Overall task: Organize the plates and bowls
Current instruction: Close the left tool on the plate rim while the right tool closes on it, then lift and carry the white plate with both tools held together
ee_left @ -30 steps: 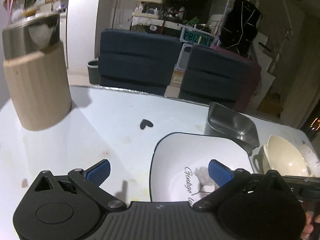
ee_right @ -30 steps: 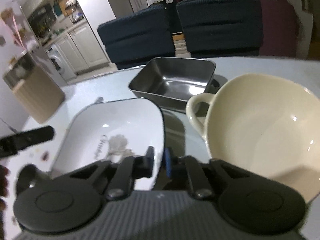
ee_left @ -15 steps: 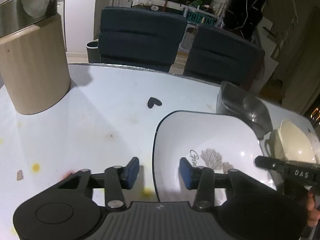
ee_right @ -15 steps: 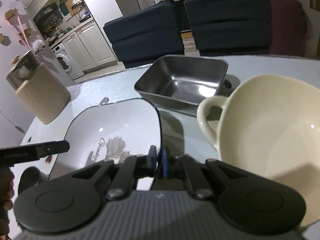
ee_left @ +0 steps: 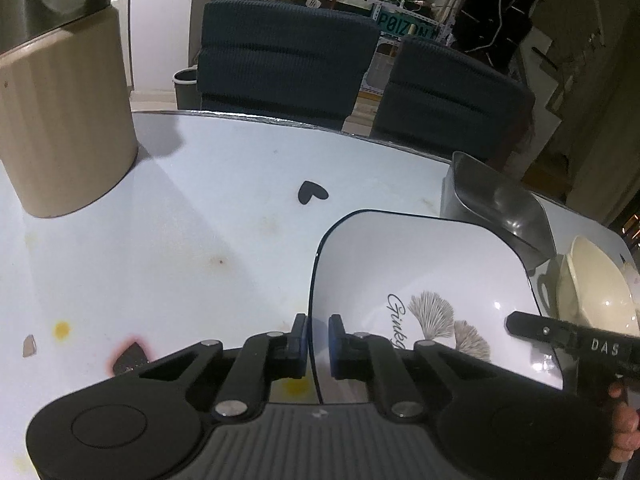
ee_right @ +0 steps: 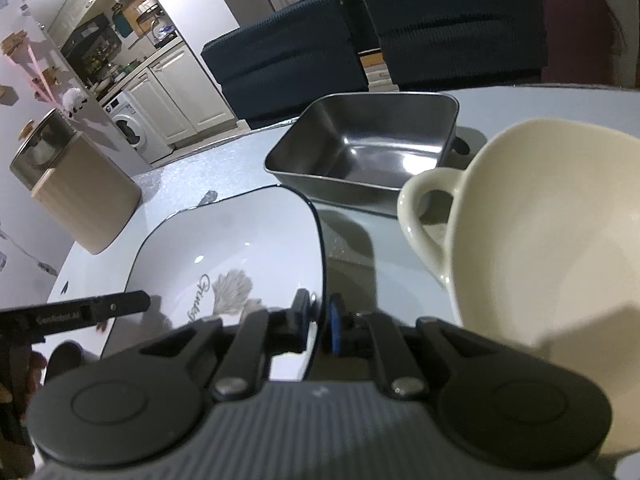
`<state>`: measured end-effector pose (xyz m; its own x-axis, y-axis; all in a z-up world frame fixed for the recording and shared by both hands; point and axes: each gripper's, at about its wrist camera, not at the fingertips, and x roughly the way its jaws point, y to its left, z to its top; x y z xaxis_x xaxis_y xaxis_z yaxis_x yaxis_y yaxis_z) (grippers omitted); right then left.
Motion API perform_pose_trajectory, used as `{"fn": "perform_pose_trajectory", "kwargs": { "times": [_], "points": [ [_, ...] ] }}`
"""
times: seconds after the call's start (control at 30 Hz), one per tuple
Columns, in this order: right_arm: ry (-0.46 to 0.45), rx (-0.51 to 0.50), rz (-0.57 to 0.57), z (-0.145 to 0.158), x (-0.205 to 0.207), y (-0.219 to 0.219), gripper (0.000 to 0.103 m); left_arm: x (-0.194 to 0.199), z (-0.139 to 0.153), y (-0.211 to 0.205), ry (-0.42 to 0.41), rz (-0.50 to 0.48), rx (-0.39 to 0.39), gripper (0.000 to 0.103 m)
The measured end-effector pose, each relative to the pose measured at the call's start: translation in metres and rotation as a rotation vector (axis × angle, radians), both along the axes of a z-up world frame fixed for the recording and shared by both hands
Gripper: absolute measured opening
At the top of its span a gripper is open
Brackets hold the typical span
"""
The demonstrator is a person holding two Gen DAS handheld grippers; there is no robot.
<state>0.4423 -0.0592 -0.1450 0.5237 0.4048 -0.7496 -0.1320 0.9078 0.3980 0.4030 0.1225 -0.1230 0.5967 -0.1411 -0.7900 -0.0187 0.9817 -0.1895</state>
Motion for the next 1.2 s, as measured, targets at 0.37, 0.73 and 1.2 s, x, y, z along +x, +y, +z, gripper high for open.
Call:
{"fn": "perform_pose_trajectory", "kwargs": {
  "times": [0.37, 0.73, 1.2],
  "points": [
    [-0.044, -0.070, 0.010, 0.005, -0.008, 0.011, 0.013, -0.015, 0.010, -0.012, -0.025, -0.011, 0.076, 0.012],
    [-0.129, -0.059, 0.022, 0.057, -0.044, 0.007, 0.013, -0.070, 0.070, -0.016, -0.145, 0.007, 0.060, 0.011],
    [-0.202, -0.048, 0.013, 0.110, -0.140, -0.016, 0.013, -0.162, 0.119, -0.035, -0.207, -0.023, 0.030, 0.011]
  ]
}}
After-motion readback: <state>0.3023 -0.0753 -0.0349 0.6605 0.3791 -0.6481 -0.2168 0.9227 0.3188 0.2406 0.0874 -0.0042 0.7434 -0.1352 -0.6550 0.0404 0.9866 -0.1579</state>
